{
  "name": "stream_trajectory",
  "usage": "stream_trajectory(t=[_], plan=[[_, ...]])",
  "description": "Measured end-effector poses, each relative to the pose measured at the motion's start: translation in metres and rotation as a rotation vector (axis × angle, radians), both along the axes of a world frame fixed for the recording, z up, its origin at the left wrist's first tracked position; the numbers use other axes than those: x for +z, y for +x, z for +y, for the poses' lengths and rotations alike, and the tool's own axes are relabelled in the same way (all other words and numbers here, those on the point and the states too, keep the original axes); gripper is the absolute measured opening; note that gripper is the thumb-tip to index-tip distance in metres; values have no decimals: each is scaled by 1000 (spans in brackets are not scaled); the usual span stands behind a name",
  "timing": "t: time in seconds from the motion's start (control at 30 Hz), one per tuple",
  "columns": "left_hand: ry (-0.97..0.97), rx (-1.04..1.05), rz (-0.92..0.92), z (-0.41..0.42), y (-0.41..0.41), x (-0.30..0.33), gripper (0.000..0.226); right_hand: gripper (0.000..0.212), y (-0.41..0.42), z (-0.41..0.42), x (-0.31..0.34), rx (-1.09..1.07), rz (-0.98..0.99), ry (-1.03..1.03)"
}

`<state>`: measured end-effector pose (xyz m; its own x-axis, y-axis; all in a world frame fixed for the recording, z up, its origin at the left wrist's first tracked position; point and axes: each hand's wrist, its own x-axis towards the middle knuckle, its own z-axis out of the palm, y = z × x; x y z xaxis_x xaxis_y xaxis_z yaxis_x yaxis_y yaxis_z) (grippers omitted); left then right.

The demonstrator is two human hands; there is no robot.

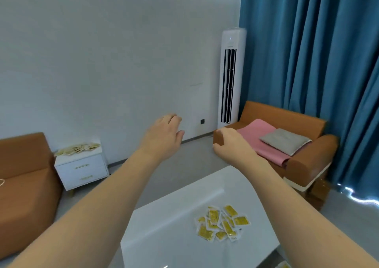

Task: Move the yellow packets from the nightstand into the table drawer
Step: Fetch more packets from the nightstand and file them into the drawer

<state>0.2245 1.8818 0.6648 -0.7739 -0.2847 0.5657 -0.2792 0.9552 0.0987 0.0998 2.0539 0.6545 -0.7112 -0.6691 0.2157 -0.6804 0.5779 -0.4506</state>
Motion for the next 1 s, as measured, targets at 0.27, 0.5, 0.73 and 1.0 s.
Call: stream_trajectory(t=[0.27,0.5,0.73,1.0], plan=[[70,102,6,-158,104,14,46,54,102,-154,13,62,-30,-18],[118,54,7,-288,109,-7,48,53,108,-283,-1,28,-24,16],[93,107,-57,-462,110,-5,47,54,99,-465,-1,85,-30,-5],[127,242,-54,-683,146,7,45,53,126,-695,4,201,-67,-26]])
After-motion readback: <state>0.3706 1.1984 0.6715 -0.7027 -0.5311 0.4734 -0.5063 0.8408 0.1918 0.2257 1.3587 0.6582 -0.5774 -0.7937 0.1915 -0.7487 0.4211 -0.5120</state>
